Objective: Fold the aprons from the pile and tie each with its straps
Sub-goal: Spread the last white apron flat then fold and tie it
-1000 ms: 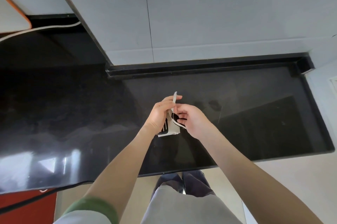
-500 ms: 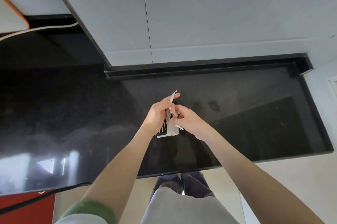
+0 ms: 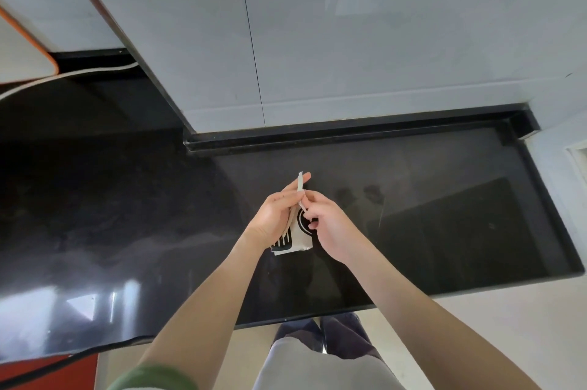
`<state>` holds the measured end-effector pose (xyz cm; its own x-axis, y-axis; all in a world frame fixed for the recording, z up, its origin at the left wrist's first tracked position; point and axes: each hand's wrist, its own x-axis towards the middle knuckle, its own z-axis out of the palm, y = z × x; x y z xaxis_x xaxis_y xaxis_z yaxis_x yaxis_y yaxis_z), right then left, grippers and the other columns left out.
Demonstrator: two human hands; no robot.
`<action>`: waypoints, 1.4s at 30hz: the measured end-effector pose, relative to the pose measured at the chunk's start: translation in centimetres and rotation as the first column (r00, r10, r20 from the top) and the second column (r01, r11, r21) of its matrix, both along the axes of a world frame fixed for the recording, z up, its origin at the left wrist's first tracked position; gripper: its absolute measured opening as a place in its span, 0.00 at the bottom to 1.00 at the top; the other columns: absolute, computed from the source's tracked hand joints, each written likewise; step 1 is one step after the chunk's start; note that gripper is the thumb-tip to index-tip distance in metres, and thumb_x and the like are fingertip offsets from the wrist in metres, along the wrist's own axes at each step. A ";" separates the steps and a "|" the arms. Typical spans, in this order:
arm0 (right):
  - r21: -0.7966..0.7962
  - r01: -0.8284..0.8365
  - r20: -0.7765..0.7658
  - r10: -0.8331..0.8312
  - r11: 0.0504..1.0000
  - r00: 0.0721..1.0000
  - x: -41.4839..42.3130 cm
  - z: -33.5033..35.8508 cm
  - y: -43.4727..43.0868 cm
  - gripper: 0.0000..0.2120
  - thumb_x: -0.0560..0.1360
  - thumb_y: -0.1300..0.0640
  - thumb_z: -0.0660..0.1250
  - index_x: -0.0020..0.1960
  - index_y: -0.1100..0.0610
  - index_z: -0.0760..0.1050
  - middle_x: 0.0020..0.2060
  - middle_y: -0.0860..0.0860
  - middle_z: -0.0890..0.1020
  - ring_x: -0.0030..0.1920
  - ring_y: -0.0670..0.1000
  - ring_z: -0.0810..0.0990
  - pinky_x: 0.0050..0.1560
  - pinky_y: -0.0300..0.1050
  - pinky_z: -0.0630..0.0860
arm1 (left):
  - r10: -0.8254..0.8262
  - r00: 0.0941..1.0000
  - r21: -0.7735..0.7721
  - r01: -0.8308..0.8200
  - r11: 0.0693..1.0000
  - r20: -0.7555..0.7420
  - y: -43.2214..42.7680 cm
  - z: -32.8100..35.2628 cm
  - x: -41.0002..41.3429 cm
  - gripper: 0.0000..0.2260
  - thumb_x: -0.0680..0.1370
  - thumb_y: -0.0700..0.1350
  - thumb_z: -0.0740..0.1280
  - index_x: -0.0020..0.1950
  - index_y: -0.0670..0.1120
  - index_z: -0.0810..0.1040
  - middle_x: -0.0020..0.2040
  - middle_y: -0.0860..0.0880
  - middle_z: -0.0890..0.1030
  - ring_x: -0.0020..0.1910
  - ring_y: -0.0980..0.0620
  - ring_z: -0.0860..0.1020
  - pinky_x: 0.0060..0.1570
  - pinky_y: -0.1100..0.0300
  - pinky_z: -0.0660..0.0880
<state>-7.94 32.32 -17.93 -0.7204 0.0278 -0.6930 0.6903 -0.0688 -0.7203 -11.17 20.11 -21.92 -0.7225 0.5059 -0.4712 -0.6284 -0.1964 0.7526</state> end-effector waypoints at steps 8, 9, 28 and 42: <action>-0.273 0.214 0.066 -0.203 0.938 0.977 0.2 -0.8 1.6 0.02 0.75 0.59 0.68 0.45 0.56 0.79 0.42 0.52 0.76 0.45 0.49 0.72 0.51 0.45 0.69 | 0.030 1.000 -0.006 -0.030 1.000 0.007 0.1 0.4 0.0 0.17 0.74 0.49 0.64 0.62 0.49 0.78 0.66 0.46 0.77 0.60 0.45 0.78 0.57 0.54 0.76; -0.319 0.278 0.073 -0.269 0.906 0.960 0.1 -0.9 1.5 0.05 0.76 0.60 0.66 0.43 0.57 0.78 0.41 0.52 0.79 0.45 0.50 0.74 0.53 0.46 0.70 | 0.051 0.999 -0.014 -0.051 0.999 -0.006 0.1 0.4 0.0 0.12 0.73 0.49 0.66 0.53 0.48 0.82 0.65 0.48 0.77 0.61 0.46 0.78 0.56 0.55 0.76; -0.241 0.470 0.107 -0.458 0.849 0.882 0.0 -3.9 5.4 0.20 0.84 0.54 0.53 0.34 0.58 0.65 0.22 0.49 0.58 0.22 0.46 0.54 0.25 0.39 0.57 | 0.240 0.970 -0.123 -0.243 0.962 -0.034 -0.1 -1.1 1.0 0.08 0.66 0.37 0.58 0.27 0.42 0.70 0.34 0.49 0.74 0.43 0.50 0.76 0.46 0.59 0.71; 0.478 -0.296 -0.236 0.445 0.827 0.864 0.2 -2.1 4.1 0.08 0.74 0.54 0.71 0.45 0.40 0.79 0.44 0.41 0.75 0.44 0.34 0.74 0.46 0.32 0.67 | 0.238 0.970 -0.133 -0.243 0.961 -0.057 0.6 -0.8 1.3 0.20 0.77 0.37 0.63 0.24 0.46 0.75 0.57 0.50 0.76 0.67 0.57 0.70 0.70 0.51 0.63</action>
<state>-7.75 36.42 -19.98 -0.9131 -0.0601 -0.4032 0.3228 0.4974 -0.8052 -9.89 20.70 -22.70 -0.8348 0.2469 -0.4922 -0.5439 -0.2305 0.8069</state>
